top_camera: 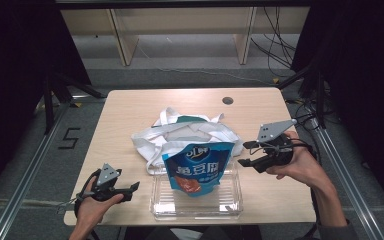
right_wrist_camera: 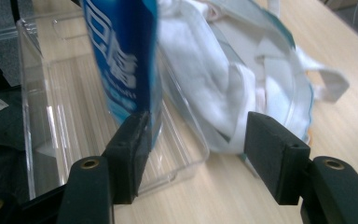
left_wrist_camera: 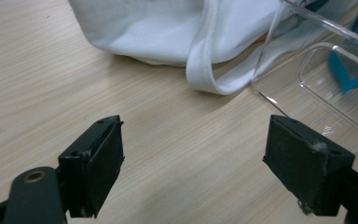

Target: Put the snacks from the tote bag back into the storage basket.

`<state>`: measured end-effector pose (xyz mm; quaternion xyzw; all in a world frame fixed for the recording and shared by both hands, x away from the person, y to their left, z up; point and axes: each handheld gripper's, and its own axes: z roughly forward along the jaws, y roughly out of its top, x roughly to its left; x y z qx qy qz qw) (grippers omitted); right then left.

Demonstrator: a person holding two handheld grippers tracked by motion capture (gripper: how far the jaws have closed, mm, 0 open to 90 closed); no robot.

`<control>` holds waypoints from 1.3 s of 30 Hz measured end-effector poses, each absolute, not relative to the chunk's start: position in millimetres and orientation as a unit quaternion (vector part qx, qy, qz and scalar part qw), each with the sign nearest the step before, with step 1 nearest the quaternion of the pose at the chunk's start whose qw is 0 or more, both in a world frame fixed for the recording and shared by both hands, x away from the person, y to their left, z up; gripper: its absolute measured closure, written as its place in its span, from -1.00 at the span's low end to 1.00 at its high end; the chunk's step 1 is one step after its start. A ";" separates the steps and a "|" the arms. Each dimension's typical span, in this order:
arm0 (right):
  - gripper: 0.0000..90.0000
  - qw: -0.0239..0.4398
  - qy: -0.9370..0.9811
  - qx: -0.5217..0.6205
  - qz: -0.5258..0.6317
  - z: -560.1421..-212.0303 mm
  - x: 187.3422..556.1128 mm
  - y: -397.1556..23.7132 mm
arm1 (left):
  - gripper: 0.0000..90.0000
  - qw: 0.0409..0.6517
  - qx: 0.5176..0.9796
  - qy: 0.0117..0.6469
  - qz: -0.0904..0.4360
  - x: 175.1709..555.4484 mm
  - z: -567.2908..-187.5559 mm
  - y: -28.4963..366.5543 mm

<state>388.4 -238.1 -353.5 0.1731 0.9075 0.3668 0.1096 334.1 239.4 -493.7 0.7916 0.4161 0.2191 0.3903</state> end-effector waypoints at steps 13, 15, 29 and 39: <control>-0.18 0.099 0.900 0.254 0.340 -391.3 404.7 -256.8 | -0.58 0.386 0.793 0.419 0.217 333.3 -493.2 241.7; -0.18 0.097 0.901 0.253 0.338 -392.7 404.9 -256.8 | -0.58 0.389 0.789 0.422 0.219 333.3 -493.6 240.9; -0.25 0.104 0.889 0.303 0.328 -421.6 412.3 -268.0 | -0.58 0.394 0.784 0.423 0.224 333.1 -493.3 240.5; -0.28 0.124 0.873 0.328 0.339 -436.1 404.6 -270.9 | -0.58 0.386 0.795 0.410 0.227 331.0 -492.8 241.0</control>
